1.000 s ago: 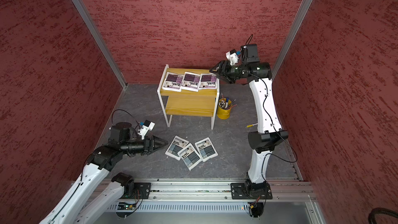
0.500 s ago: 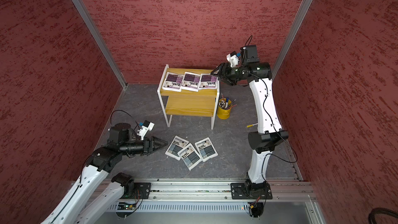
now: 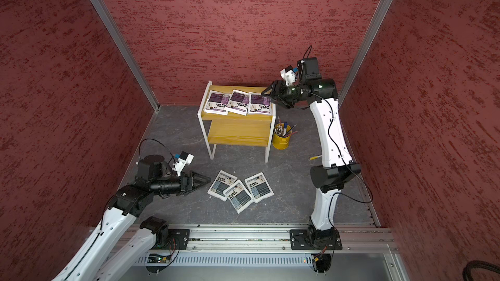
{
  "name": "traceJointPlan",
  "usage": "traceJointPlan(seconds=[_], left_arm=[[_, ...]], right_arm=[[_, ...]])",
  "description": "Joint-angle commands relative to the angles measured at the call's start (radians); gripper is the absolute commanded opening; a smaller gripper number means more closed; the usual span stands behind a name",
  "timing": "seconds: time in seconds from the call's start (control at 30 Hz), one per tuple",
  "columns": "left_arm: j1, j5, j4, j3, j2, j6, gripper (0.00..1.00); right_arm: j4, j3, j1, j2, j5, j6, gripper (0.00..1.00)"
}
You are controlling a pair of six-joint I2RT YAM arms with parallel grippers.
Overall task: Place the bagged coffee beans on the shelf by color
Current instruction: Place the bagged coffee beans on the shelf, then pick up the bagged coffee beans at the center of the board.
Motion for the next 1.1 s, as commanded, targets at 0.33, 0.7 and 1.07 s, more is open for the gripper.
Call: traceJointPlan(seconds=[0.33,0.7,1.07], left_arm=[[0.011,-0.025,-0.008,-0.001,-0.006,0.027,0.78],[0.007,-0.043,0.056,-0.062,0.006,-0.008,0.78],[-0.161,-0.170,0.236,-0.233,0.024,-0.174,0.78]], right_arm=[[0.069,-0.010,0.024,-0.086,-0.002,0.014,0.62],[0.311,-0.706,0.277,-0.550,0.073,0.098,0.62],[0.630,-1.455,0.658,-0.736,0.303,0.307,0.62]])
